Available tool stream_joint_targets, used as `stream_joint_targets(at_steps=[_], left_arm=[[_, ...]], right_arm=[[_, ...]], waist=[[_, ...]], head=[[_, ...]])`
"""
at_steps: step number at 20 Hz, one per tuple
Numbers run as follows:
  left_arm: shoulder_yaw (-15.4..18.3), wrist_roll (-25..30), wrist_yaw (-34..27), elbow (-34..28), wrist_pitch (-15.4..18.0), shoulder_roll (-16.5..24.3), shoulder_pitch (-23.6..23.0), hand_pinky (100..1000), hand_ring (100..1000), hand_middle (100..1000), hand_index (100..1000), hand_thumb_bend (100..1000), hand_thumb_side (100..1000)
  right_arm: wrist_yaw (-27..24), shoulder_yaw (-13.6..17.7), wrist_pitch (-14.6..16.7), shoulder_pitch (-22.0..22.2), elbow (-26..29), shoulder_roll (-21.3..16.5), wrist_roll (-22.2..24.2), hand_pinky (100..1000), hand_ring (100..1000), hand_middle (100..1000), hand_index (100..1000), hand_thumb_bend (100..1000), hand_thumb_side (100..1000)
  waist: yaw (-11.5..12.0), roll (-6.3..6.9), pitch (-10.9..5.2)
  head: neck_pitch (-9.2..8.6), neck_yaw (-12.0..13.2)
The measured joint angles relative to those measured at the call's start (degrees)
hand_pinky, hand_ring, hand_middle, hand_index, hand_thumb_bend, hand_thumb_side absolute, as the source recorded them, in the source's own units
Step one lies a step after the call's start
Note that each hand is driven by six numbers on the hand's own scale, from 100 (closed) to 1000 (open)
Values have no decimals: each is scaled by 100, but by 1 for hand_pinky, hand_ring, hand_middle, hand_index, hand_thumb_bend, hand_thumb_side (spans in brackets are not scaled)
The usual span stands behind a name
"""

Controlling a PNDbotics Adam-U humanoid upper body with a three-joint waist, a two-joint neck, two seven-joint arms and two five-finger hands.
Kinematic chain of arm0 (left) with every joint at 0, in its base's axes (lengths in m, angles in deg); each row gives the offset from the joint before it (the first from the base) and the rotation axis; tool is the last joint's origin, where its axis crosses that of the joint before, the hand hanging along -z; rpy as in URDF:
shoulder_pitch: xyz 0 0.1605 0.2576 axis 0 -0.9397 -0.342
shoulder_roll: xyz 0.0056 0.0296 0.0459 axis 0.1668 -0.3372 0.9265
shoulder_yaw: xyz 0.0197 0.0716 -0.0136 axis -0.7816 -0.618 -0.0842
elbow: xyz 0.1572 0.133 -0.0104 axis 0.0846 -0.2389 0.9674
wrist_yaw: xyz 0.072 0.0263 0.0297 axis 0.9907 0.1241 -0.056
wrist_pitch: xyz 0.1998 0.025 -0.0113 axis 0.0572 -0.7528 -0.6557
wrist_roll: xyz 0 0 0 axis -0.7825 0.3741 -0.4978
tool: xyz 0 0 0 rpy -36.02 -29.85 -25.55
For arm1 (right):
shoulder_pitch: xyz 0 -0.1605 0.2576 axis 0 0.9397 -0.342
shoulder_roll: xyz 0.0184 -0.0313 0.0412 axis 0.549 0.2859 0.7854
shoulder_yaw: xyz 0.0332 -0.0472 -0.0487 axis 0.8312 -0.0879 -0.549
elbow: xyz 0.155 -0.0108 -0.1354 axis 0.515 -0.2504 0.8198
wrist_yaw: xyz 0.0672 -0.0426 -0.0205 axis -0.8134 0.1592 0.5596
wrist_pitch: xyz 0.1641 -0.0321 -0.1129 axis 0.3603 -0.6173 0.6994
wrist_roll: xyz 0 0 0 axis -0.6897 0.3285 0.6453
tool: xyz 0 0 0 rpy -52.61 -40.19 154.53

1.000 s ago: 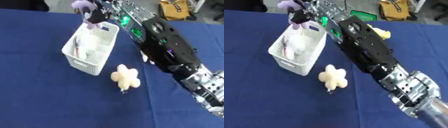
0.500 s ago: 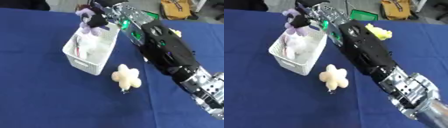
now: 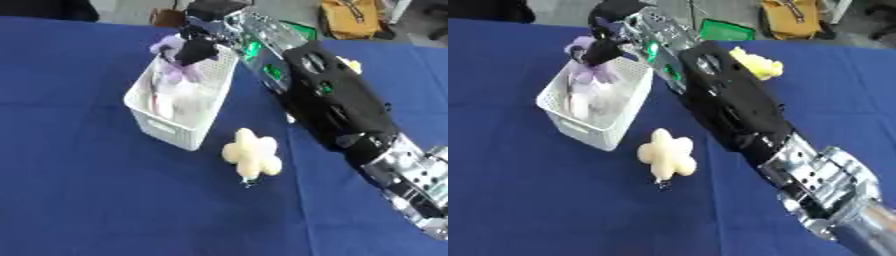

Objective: Pick up objects on the table and place them in the box.

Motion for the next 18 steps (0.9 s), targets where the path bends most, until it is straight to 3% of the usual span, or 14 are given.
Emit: stream_joint_targets(at_steps=[5, 6, 8, 17, 18], left_arm=[[0, -2, 0, 0, -1, -1, -2, 728, 745, 779, 759, 100, 613], [0, -2, 0, 0, -2, -1, -4, 728, 745, 779, 759, 100, 612], [1, -3, 0, 0, -3, -1, -9, 727, 745, 779, 759, 100, 612], [1, -3, 0, 0, -3, -1, -11, 727, 745, 779, 759, 100, 612], [1, -3, 0, 0, -3, -1, -12, 727, 744, 779, 759, 100, 613]], right_arm=[[-65, 0, 107, 2, 1, -1, 177, 934, 991, 799, 870, 489, 907], [-73, 0, 124, 2, 1, -1, 205, 950, 1000, 863, 944, 511, 915], [-84, 0, 141, 2, 2, -1, 262, 962, 1000, 913, 990, 557, 931], [-86, 31, 118, 2, 35, -1, 245, 963, 1000, 912, 990, 557, 940], [-87, 32, 110, 2, 37, -1, 224, 959, 1000, 898, 971, 430, 1000]], waist=[[-10, 2, 0], [-10, 3, 0], [-11, 5, -1], [-14, 15, -7], [-15, 22, -9]], head=[[1, 7], [1, 8], [1, 9], [1, 14], [1, 15]])
